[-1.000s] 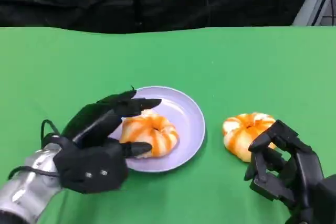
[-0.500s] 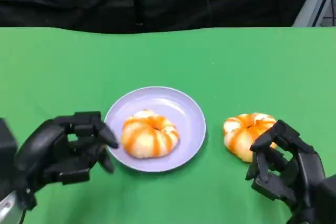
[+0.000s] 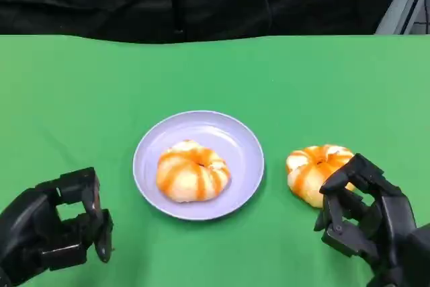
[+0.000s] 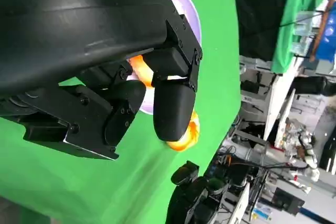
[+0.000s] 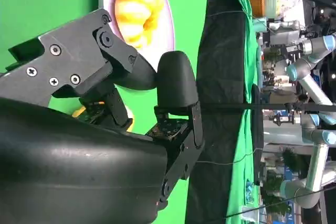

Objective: Grasp the bread from the table and place it into the plate.

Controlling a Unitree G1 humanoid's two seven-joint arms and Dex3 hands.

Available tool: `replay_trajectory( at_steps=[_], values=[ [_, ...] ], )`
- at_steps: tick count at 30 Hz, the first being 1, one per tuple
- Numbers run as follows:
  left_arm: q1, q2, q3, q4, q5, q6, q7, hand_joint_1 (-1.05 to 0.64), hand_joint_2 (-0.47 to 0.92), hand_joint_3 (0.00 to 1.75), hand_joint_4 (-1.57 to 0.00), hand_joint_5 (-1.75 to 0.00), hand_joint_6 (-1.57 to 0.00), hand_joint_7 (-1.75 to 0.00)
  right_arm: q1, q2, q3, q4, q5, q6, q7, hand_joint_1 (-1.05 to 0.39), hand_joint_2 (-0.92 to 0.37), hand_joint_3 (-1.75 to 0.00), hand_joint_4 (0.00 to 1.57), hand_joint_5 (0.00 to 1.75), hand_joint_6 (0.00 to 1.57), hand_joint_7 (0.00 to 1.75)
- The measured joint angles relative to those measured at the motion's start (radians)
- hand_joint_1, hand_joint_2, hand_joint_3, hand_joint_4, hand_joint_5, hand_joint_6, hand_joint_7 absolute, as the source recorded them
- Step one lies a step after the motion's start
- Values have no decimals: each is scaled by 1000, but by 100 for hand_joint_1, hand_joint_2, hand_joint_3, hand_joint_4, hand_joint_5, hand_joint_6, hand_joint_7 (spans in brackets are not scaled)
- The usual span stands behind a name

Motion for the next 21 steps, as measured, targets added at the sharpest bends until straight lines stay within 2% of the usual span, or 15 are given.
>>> replay_trajectory(
  at_steps=[4, 6, 21],
  values=[
    [-2, -18, 11, 9, -11, 38, -1, 9, 70, 128, -89, -175, -74, -175, 0, 0, -1, 1, 5, 0, 2, -15, -60, -114, 84, 175, 63, 162],
    [-3, -22, 19, 11, -11, 50, 0, 9, 70, 132, -90, -175, -74, -175, -1, -1, -1, 2, 4, 0, 2, -14, -60, -114, 84, 175, 63, 162],
    [-28, -45, 50, 80, 3, 20, -6, 11, 67, 138, -90, -175, -74, -175, -1, -1, 0, 3, 2, 0, -1, -14, -61, -113, 84, 175, 62, 162]
  ],
)
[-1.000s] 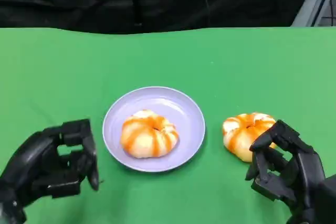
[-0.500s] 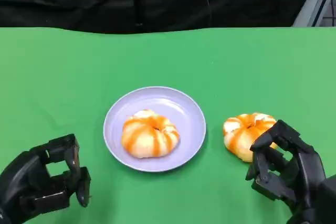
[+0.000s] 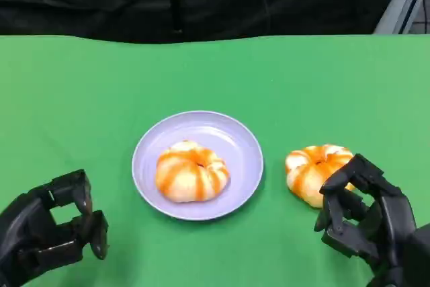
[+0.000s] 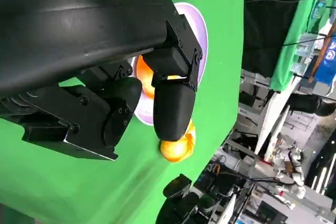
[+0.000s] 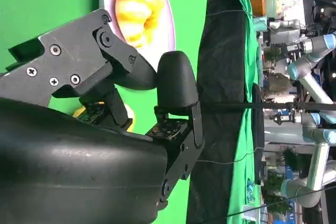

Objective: Grasp the bread from the table and place it into the plate.

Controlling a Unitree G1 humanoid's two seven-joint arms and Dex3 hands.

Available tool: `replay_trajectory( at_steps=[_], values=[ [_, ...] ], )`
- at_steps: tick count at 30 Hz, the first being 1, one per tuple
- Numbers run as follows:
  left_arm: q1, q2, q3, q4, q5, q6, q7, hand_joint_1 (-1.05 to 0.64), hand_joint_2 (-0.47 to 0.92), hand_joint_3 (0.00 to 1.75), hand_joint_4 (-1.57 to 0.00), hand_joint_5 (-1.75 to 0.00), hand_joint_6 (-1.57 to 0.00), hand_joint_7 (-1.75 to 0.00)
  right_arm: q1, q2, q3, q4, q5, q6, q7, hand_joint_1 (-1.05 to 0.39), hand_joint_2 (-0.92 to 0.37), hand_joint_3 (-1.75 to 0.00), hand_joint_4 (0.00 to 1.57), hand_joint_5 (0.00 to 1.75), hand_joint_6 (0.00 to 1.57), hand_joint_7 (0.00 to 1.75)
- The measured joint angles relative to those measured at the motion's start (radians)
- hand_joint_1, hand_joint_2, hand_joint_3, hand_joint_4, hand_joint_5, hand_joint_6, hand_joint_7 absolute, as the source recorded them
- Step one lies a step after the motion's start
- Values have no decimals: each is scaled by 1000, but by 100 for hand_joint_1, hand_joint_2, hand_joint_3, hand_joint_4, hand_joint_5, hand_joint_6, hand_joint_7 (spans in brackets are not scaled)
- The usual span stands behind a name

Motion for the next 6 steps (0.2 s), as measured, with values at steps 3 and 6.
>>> replay_trajectory(
  at_steps=[3, 6],
  values=[
    [0, -4, 0, 0, 9, -3, -1, 11, 66, 139, -90, -175, -74, -175, 0, 1, 0, 0, 0, 0, 0, -15, -61, -113, 84, 175, 62, 162],
    [0, -7, 1, 0, 10, -7, -1, 11, 66, 141, -90, -175, -74, -175, 0, 1, 0, 0, 0, 0, -1, -14, -62, -112, 83, 175, 62, 162]
  ],
)
